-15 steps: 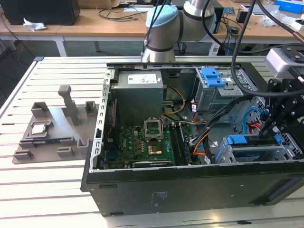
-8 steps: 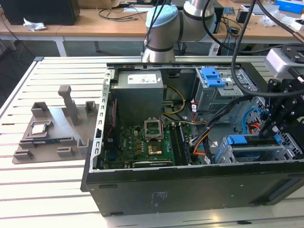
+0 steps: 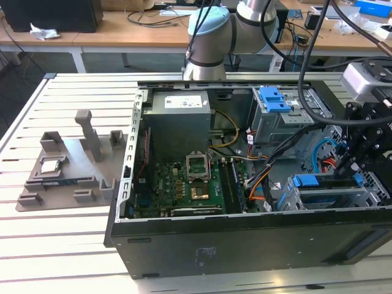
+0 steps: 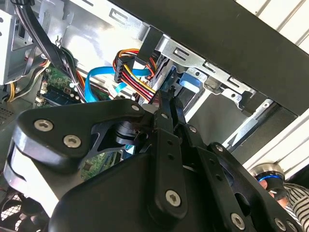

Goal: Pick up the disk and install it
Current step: 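Insert the first disk wire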

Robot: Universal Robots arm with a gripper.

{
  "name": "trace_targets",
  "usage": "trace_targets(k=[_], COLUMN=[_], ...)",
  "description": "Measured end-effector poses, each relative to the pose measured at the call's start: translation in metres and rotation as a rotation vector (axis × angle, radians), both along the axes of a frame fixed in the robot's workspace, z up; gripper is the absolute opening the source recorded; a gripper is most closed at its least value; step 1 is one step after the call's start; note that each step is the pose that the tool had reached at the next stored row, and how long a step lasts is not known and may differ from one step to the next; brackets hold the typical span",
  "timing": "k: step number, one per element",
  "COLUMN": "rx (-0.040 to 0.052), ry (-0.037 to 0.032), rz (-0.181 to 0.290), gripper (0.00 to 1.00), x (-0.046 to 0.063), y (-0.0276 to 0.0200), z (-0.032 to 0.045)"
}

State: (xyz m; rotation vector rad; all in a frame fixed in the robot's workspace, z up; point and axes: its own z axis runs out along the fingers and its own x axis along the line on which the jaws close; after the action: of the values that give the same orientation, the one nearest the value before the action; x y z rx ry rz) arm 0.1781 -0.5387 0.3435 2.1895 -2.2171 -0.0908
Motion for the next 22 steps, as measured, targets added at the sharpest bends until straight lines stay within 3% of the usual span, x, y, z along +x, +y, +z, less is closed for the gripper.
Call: trace_targets(k=[19, 21, 22], rx=[0.001, 0.0026, 0.0001], ry=[0.0003, 0.0004, 0.0002], rz=[-0.023, -0.024, -0.024], gripper=[0.16, 0.17, 0.24], x=[0.0, 0.0, 0.0], y=[0.0, 0.0, -0.0001], z=[-0.0095, -0.0106, -0.0094])
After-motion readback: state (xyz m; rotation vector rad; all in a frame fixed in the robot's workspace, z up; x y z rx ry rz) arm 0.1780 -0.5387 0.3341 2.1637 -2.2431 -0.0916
